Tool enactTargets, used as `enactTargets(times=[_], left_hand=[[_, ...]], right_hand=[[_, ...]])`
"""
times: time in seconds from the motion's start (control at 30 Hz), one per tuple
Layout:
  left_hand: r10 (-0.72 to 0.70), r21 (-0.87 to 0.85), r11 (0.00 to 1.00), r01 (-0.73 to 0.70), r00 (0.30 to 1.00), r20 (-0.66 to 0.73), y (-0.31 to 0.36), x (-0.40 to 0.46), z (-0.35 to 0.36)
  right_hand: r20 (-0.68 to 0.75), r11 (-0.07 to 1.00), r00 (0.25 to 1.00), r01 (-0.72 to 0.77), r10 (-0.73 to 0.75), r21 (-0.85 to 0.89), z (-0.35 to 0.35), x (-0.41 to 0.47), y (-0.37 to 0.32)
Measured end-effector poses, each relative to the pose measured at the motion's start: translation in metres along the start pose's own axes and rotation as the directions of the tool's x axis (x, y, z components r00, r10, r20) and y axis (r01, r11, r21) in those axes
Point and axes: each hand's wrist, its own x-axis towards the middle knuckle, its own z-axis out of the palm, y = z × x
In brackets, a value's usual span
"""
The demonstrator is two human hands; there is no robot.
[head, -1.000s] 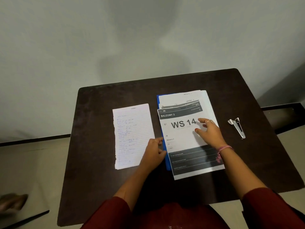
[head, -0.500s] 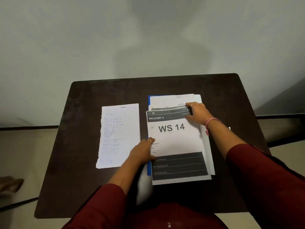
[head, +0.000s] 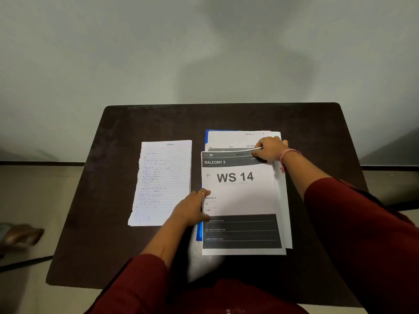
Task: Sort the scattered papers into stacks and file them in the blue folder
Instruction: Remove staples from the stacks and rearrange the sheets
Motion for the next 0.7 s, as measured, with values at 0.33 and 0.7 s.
enactTargets(times=[0.33,0.7], left_hand=[[0.041,-0.117,0.992,-0.046,0.998,-0.045,-0.002,-0.011,0.003],[-0.136,-0.637,0.745,-0.198,0.89,-0.436,0.012,-0.024,0.007]], right_hand=[[-0.02,0.947,0.973,0.227,-0.228,0.228,0.006,-0.015,0.011],[0.2,0.836,0.933,0.153,-0.298,0.528,0.007,-0.052,0.034]])
